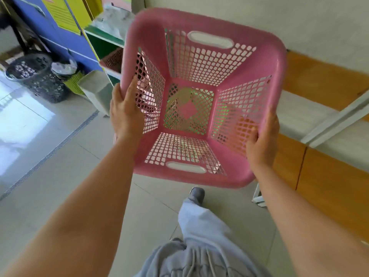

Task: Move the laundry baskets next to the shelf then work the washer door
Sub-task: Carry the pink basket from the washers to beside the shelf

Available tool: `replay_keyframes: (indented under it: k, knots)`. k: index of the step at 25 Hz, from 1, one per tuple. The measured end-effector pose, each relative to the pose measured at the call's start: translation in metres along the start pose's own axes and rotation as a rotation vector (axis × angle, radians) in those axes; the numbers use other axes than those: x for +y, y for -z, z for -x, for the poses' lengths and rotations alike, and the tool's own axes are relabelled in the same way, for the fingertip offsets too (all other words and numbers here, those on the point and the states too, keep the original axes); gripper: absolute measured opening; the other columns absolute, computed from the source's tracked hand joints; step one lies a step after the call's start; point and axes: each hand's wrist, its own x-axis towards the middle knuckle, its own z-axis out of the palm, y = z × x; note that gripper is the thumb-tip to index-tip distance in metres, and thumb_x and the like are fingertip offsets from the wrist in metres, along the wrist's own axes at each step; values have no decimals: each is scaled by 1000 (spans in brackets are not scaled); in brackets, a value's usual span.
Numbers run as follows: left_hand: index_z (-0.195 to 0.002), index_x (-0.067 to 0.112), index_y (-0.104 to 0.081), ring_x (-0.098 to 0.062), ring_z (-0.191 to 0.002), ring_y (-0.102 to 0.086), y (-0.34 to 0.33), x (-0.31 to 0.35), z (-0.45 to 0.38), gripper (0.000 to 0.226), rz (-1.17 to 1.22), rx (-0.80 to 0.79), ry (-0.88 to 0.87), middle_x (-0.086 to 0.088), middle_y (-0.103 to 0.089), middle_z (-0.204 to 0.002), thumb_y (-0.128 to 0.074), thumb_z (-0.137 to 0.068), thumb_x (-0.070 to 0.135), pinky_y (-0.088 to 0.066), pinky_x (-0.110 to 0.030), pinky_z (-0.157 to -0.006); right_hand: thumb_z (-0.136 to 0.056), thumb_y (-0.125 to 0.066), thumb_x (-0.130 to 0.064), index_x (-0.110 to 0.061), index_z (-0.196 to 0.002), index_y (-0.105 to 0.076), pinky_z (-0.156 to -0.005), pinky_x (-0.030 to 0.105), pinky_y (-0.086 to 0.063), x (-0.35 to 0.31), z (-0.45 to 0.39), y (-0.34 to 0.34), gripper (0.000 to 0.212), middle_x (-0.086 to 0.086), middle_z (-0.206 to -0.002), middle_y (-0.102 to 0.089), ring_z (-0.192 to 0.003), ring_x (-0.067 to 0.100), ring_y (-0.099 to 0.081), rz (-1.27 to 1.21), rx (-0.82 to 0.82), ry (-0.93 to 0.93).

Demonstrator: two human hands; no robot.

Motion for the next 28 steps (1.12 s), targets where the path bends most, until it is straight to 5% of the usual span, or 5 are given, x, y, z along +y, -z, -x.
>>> replay_keyframes:
  k: [6, 10, 15, 21, 28]
  knots:
    - [-141, 48, -38, -33, -117, -51, -86, 10, -106, 74, -68, -187, -91, -2, -43, -142, -43, -81, 4, -48, -45, -86, -90, -50, -1, -33, -153, -8, -98, 41, -49, 18, -71, -73, 82, 3, -156, -26, -138, 20, -37, 12, -13, -110]
    - [-142, 46, -36, -32, -112, -52, -142, 6, -152, 76, -108, -298, -118, -2, -43, -140, -44, -84, -1, -50, -45, -81, -89, -51, -1, -27, -153, -15, -91, 34, -46, 28, -104, -110, 78, 3, -155, -28, -131, 17, -39, 69, -69, -172]
    - [-142, 44, -38, -29, -117, -51, -207, -14, -186, 76, -123, -432, -145, -3, -46, -137, -45, -81, -2, -55, -48, -78, -91, -53, -6, -31, -153, -12, -51, 18, -34, 45, -120, -153, 78, 4, -158, -25, -98, 27, -62, 203, -152, -275]
    - [-140, 36, -47, -38, -93, -59, -291, -44, -232, 62, -62, -586, -222, -12, -52, -126, -45, -87, 3, -54, -47, -68, -90, -57, -9, -29, -153, -15, -52, 20, -35, 57, -132, -206, 78, 11, -152, -35, -94, 33, -63, 299, -176, -432]
    - [-140, 40, -45, -39, -106, -59, -374, -82, -250, 61, -63, -771, -210, -10, -45, -143, -45, -90, 5, -55, -49, -81, -90, -59, -12, -31, -152, -17, -59, 30, -45, 87, -140, -267, 78, 8, -156, -30, -94, 37, -66, 380, -231, -561]
